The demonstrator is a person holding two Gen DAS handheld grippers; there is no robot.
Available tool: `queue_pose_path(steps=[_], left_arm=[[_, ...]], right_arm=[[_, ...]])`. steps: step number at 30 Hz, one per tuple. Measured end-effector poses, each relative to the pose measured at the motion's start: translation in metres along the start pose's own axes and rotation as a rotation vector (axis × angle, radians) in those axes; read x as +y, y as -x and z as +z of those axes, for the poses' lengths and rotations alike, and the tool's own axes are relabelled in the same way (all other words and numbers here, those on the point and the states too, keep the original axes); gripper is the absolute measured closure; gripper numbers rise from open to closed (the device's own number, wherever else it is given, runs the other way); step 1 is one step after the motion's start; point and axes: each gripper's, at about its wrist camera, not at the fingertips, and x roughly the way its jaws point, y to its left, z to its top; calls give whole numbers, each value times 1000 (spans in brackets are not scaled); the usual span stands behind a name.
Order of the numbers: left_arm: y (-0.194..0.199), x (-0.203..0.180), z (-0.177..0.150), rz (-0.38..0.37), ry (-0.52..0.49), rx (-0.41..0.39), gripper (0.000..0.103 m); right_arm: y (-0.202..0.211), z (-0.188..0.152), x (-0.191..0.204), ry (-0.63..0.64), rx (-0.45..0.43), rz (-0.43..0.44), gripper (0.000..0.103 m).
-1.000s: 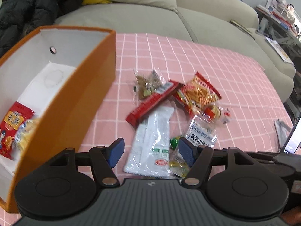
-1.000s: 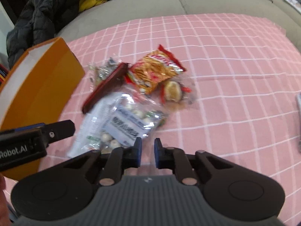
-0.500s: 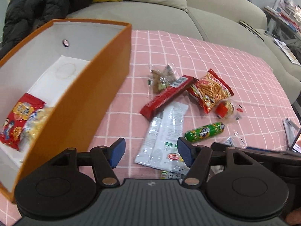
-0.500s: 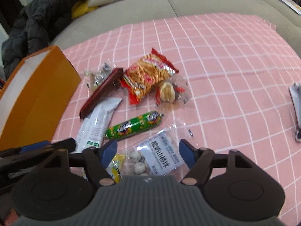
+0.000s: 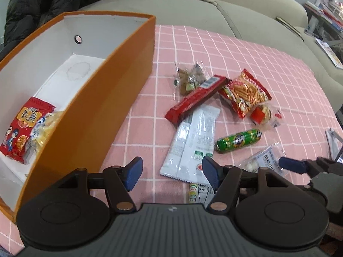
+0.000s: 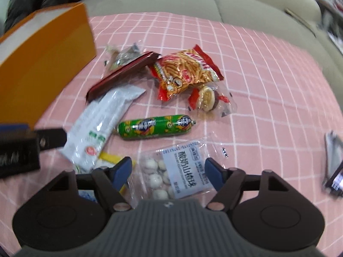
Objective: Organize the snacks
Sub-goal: 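Grasp the yellow-white Amerio bag with the left tool while the right tool grasps the hawthorn-ball bag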
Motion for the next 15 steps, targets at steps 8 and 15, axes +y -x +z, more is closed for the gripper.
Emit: queue_pose_path(steps=[8, 15], left_arm=[[-10, -10, -6, -46, -36, 30, 26], [-26, -19, 0, -53, -83, 39, 19]], right_arm=[[9, -18, -29, 41, -64, 82, 32], [20, -23, -40, -78, -100, 113, 24]])
